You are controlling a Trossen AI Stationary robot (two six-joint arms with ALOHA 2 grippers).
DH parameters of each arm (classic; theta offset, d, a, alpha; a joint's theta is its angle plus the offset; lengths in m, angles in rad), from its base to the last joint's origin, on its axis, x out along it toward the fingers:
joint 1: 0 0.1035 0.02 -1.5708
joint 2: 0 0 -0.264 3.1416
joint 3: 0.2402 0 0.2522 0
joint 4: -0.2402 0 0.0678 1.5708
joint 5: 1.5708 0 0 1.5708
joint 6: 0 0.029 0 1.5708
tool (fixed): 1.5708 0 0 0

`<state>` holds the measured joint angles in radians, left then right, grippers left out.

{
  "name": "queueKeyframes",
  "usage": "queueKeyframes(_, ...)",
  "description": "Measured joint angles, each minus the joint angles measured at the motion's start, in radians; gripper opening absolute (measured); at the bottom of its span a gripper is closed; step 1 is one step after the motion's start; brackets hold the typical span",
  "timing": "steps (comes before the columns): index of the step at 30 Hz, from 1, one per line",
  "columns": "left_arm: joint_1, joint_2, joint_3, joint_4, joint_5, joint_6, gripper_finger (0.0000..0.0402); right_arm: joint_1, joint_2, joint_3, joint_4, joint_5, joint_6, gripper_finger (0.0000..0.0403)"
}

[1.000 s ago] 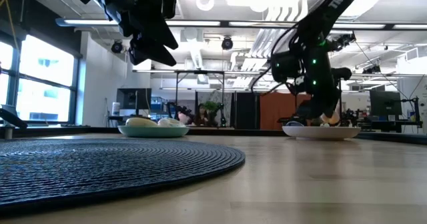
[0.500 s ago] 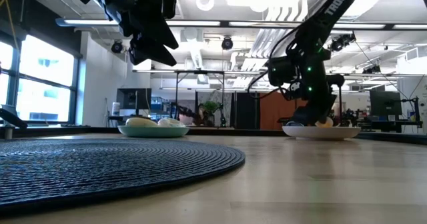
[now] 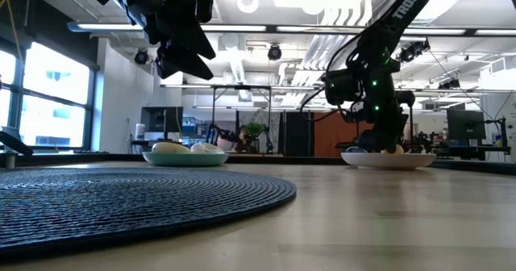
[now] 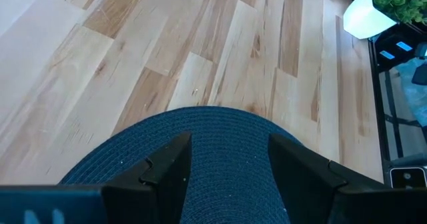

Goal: Pick & Place donuts
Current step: Put the small pink donut on the white plate

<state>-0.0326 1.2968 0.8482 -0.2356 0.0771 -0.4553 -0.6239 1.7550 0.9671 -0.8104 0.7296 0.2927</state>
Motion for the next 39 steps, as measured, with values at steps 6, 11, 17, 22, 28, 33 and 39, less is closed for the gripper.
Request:
queueKeyframes(6, 0.000, 0.000, 0.000, 0.001, 0.002, 0.000, 0.0198, 0.003, -0.018, 0.000, 0.000, -0.001, 0.012, 0.0137)
queueKeyframes(11, 0.000, 0.000, 0.000, 0.001, 0.002, 0.000, 0.0198, 0.003, -0.063, 0.000, 0.000, -0.051, -0.052, 0.0138)
queueKeyframes(17, 0.000, 0.000, 0.000, 0.002, 0.002, 0.000, 0.0198, -0.004, -0.186, 0.000, 0.032, -0.132, -0.126, 0.0138)
queueKeyframes(22, 0.000, 0.000, 0.000, 0.002, 0.002, 0.000, 0.0198, -0.026, -0.242, 0.001, 0.038, -0.202, -0.120, 0.0138)
queueKeyframes(28, 0.000, 0.000, 0.000, 0.001, 0.002, 0.001, 0.0198, -0.031, -0.200, 0.001, 0.038, -0.141, -0.064, 0.0138)
queueKeyframes(33, 0.000, 0.000, 0.000, 0.001, 0.002, 0.002, 0.0198, -0.028, -0.115, 0.000, 0.037, -0.080, -0.029, 0.0138)
queueKeyframes(39, 0.000, 0.000, 0.000, 0.001, 0.001, 0.002, 0.0198, -0.029, -0.036, 0.000, 0.059, -0.157, -0.052, 0.0138)
